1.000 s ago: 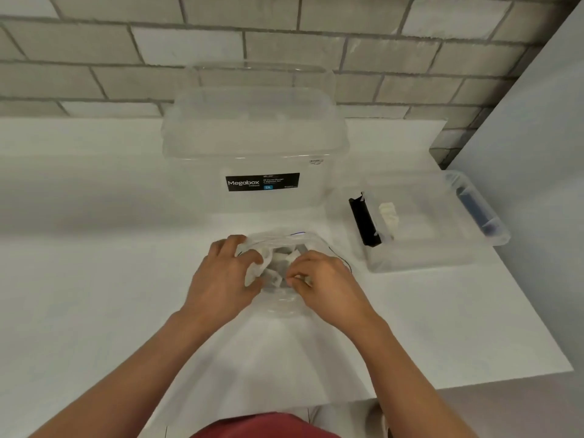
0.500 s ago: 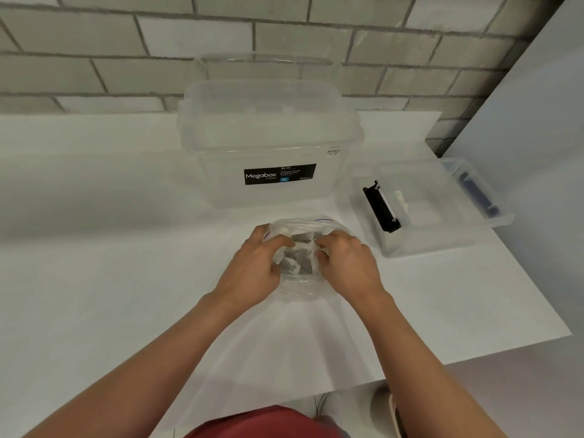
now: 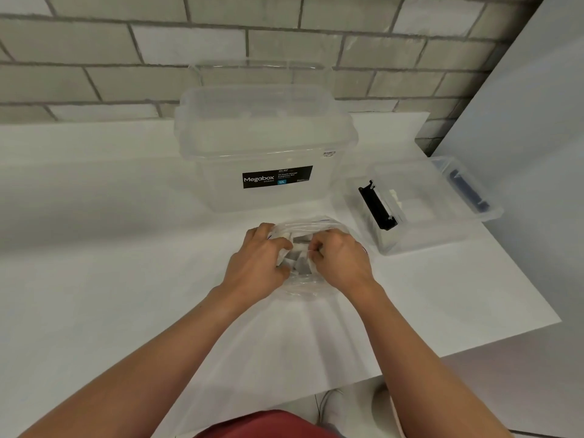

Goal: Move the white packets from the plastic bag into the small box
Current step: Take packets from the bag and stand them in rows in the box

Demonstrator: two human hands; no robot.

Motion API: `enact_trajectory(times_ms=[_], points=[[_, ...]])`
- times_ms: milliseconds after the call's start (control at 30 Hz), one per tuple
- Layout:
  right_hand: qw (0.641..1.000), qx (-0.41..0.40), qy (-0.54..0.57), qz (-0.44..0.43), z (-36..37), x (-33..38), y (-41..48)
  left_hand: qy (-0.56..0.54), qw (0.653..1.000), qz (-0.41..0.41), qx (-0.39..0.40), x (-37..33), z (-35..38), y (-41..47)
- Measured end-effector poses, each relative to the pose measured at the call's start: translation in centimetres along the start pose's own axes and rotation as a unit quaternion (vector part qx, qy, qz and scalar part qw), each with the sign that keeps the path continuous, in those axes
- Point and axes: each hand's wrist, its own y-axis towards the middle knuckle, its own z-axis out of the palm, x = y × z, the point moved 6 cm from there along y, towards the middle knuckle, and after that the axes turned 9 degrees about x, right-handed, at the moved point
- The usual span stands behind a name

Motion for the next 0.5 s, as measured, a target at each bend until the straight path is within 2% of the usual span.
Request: enact_trajectory(times_ms=[100, 267, 400, 500], points=[[0.999, 0.006, 0.025, -0.037, -0.6, 0.3, -0.8, -0.02, 0.999, 0.028, -0.022, -0.5, -0.4, -0.2], [0.989, -0.027, 0.037, -0.139, -4.0, 1.3, -1.7, -0.021, 0.986, 0.115, -0.119, -2.8, -2.9, -1.3], [0.983, -0.016, 0.039, -0.176, -7.9, 1.8, -2.5, -0.052, 0.979, 0.12, -0.158, -4.7, -5.4, -2.4], [0.98, -0.002, 0.05, -0.195, -10.4, 2.0, -2.9, -0.081, 0.981, 0.111, -0.136, -5.7, -6.2, -2.2]])
